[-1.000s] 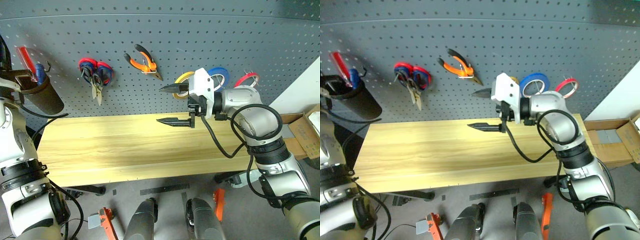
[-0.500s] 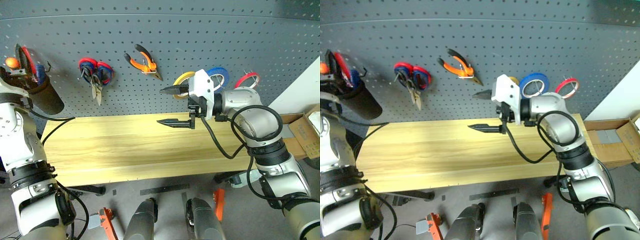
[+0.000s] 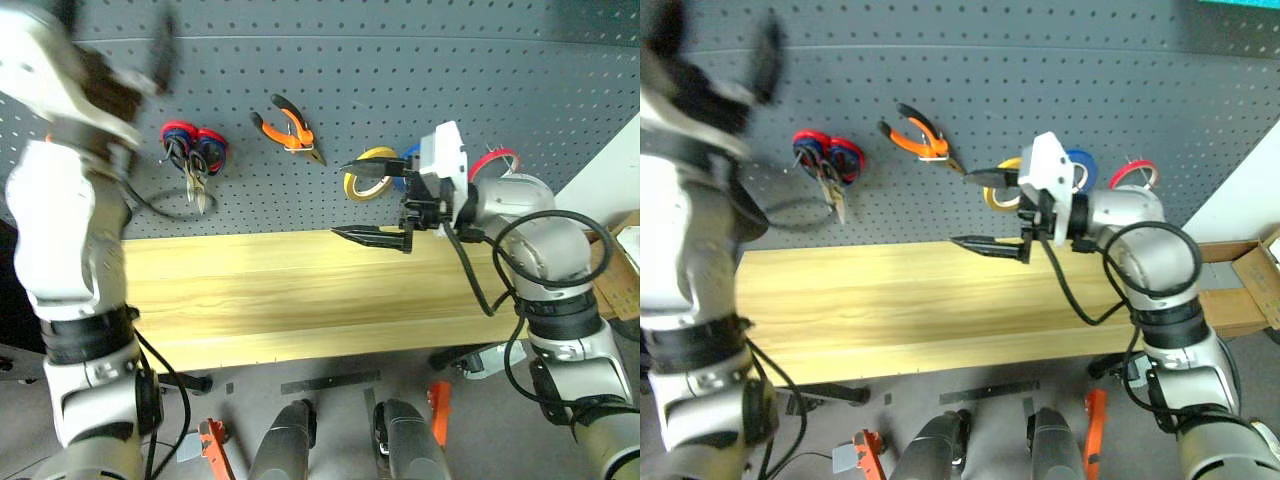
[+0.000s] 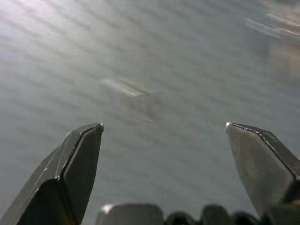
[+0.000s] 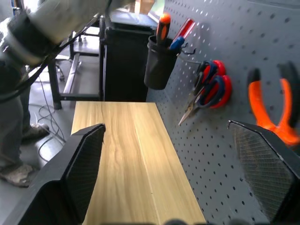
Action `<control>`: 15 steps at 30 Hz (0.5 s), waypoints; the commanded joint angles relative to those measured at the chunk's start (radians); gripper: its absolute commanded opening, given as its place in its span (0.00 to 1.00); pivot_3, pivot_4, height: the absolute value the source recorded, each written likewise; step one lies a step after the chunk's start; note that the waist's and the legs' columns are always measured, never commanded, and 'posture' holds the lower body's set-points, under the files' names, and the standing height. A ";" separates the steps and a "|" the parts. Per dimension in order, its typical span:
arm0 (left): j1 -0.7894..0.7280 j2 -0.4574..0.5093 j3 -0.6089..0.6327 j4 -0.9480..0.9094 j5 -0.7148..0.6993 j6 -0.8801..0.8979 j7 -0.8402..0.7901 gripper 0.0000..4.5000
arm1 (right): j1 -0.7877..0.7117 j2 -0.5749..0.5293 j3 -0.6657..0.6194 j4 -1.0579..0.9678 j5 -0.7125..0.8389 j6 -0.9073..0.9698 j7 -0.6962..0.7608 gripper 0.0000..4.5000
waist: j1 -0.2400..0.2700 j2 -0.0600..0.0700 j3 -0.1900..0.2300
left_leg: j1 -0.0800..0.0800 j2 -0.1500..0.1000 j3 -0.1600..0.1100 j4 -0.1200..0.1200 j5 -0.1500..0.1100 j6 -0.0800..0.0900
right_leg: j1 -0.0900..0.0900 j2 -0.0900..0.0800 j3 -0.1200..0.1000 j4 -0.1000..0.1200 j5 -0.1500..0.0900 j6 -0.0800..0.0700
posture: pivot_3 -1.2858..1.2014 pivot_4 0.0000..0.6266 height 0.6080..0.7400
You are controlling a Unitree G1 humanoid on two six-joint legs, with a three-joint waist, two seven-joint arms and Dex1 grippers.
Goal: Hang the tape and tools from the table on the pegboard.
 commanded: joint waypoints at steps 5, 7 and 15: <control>0.175 -0.020 -0.029 -0.177 -0.098 0.300 0.053 1.00 | 0.060 -0.038 -0.044 -0.100 0.041 0.047 -0.054 1.00 | -0.019 0.001 -0.001 | 0.002 0.002 0.000 0.001 0.001 -0.002 | 0.000 0.002 0.001 0.006 0.001 -0.001 | 0.48 0.24 1.00; 0.199 -0.045 -0.031 -0.191 -0.088 0.322 0.081 1.00 | 0.081 -0.050 -0.045 -0.110 0.042 0.050 -0.058 1.00 | -0.015 0.003 -0.007 | 0.002 0.002 -0.001 0.001 0.002 -0.002 | 0.000 0.003 0.001 0.007 0.001 -0.002 | 0.48 0.23 1.00; 0.353 -0.114 -0.051 -0.142 0.021 0.272 0.102 1.00 | 0.246 -0.023 -0.032 -0.124 0.006 0.057 -0.178 1.00 | -0.009 0.007 -0.048 | 0.003 0.002 0.000 0.001 0.002 -0.002 | 0.001 0.003 0.002 0.006 0.001 -0.002 | 0.48 0.18 1.00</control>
